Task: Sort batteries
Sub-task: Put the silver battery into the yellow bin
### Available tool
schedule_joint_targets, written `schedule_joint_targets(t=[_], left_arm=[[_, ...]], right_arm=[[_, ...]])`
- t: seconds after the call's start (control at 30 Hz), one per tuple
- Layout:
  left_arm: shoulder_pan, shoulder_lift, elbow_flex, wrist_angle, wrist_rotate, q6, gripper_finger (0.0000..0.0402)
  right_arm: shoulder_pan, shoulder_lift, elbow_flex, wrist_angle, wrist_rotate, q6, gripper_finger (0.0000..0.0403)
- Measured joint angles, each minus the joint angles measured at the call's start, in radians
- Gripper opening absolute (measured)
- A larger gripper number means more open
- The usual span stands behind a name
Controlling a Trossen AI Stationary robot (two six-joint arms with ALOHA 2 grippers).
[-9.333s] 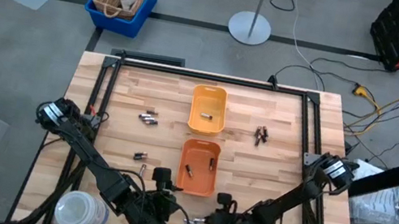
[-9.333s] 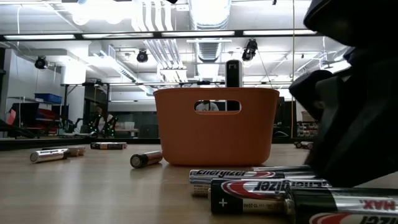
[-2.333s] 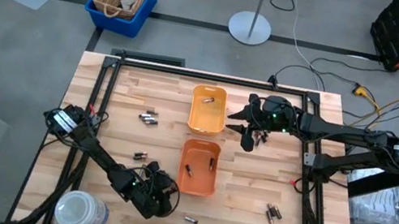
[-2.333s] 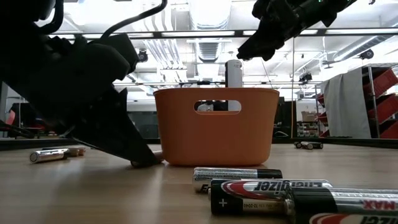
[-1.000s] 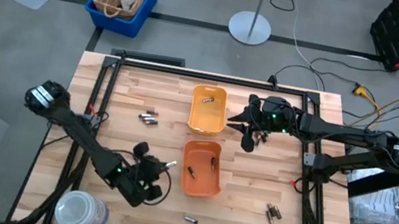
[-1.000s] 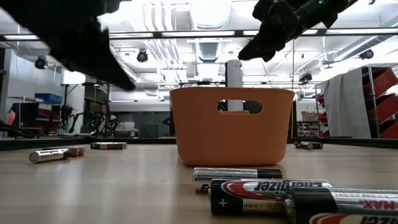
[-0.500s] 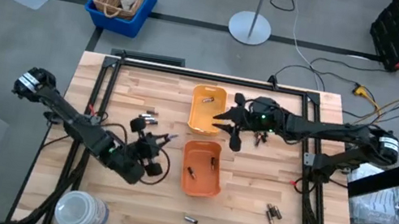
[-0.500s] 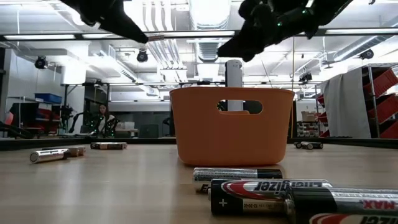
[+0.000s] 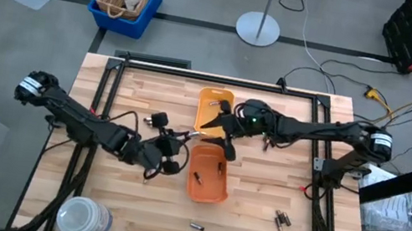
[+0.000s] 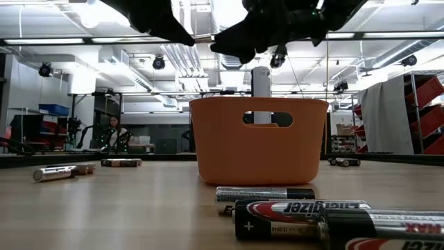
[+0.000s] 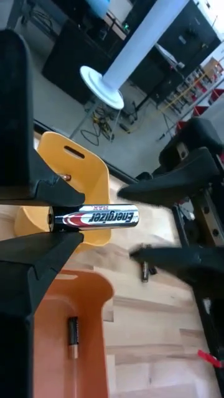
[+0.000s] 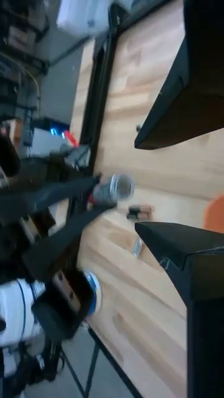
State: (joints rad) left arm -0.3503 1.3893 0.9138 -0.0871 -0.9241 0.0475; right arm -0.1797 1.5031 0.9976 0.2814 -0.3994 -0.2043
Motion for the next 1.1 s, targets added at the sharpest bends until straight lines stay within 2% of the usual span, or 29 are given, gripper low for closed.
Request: schedule_joint_targets(t=[0.37,0.6,1.1], left_arm=[[0.012,0.000,0.000,0.012,0.000,0.007,0.0036],[0.024,0.019,0.000,0.078,0.000,0.096,0.0033],[0.032,0.055,0.002,0.144,-0.001,0.139,0.0032]], right_arm=[[-0.001,0.021,0.034,0.005,-0.003,0.006,0.0182],[0.009,0.021,0.044,0.005,-0.003,0.008,0.0171],[0.012,0.021,0.043,-0.023,-0.001,0.010,0.0135]])
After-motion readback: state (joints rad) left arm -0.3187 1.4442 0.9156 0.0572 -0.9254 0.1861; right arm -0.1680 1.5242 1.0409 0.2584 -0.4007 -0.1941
